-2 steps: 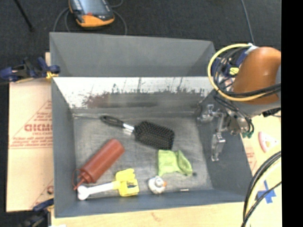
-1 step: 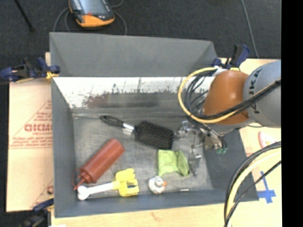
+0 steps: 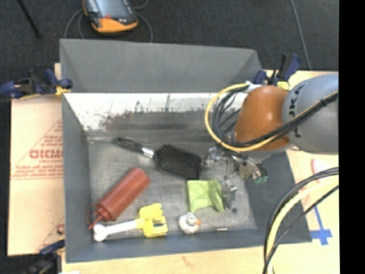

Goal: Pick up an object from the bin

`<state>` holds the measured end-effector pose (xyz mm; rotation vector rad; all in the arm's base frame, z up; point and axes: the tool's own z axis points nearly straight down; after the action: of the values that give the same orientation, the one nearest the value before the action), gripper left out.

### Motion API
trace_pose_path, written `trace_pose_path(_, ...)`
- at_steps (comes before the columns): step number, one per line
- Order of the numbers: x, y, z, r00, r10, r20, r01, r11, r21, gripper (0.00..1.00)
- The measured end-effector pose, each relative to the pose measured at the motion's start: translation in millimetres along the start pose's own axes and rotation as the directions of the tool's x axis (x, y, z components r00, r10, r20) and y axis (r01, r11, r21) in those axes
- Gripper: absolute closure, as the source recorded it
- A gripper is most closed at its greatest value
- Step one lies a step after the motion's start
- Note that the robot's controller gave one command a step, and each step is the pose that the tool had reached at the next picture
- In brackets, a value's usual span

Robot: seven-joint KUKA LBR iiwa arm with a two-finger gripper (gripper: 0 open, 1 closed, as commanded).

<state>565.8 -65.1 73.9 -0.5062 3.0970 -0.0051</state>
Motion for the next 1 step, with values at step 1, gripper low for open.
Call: trace_pose_path(1, 13.4, 19.7, -0.3, 0.994, 0.113, 0.007, -0.113, 0.994, 0.002, 0.0)
